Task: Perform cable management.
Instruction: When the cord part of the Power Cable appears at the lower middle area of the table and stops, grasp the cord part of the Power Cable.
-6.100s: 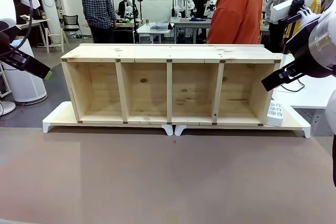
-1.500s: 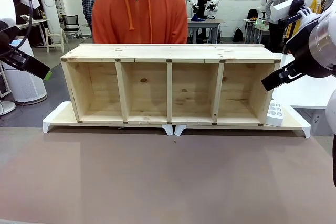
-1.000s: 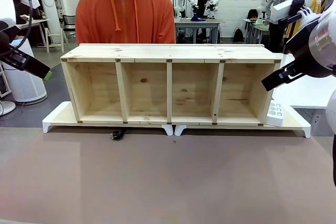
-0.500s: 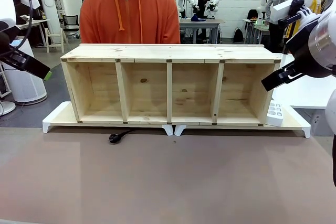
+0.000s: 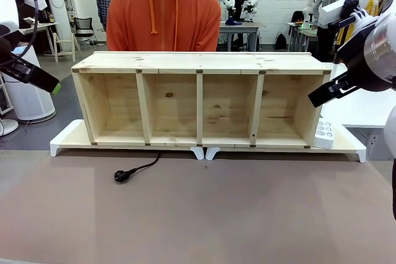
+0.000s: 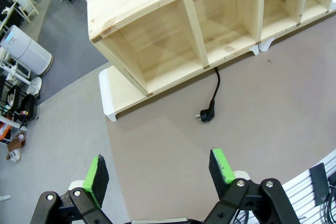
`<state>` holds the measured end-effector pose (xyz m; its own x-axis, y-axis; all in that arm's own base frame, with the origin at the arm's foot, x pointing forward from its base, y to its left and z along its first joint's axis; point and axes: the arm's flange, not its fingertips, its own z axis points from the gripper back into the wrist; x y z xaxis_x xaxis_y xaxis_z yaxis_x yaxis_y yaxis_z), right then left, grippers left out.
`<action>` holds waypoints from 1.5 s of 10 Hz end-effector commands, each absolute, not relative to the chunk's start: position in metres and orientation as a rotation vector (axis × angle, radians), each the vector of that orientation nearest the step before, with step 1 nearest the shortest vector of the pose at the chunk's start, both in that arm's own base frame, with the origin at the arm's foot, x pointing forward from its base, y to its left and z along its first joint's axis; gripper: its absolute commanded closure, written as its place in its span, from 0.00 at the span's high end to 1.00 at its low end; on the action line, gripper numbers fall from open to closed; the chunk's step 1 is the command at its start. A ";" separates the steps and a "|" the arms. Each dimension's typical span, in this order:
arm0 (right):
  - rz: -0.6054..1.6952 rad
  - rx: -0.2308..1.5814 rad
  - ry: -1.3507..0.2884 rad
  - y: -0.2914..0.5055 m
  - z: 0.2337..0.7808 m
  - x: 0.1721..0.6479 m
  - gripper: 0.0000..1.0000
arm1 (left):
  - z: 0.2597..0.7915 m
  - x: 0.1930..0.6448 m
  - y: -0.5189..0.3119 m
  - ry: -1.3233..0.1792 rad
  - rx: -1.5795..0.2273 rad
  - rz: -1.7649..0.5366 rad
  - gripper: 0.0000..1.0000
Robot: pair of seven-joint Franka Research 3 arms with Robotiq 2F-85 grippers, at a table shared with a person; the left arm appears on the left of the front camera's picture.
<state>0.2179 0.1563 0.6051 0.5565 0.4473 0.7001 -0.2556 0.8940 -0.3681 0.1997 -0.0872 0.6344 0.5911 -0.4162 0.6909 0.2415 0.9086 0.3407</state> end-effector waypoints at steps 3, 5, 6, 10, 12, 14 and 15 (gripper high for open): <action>0.430 -0.232 -0.897 0.158 0.605 0.221 1.00 | 0.634 0.201 -0.089 -0.861 0.215 -0.383 1.00; 0.430 -0.232 -0.897 0.158 0.605 0.221 1.00 | 0.634 0.201 -0.089 -0.861 0.215 -0.383 1.00; 0.430 -0.232 -0.897 0.158 0.605 0.221 1.00 | 0.634 0.201 -0.089 -0.861 0.215 -0.383 1.00; 0.430 -0.232 -0.897 0.158 0.605 0.221 1.00 | 0.634 0.201 -0.089 -0.861 0.215 -0.383 1.00; 0.430 -0.232 -0.897 0.158 0.605 0.221 1.00 | 0.634 0.201 -0.089 -0.861 0.215 -0.383 1.00; 0.430 -0.232 -0.897 0.158 0.605 0.221 1.00 | 0.634 0.201 -0.089 -0.861 0.215 -0.383 1.00; 0.430 -0.232 -0.897 0.158 0.605 0.221 1.00 | 0.634 0.201 -0.089 -0.861 0.215 -0.383 1.00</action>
<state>0.2179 0.1563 0.6051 0.5565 0.4473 0.7001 -0.2556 0.8940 -0.3681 0.1997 -0.0872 0.6344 0.5911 -0.4162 0.6909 0.2415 0.9086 0.3407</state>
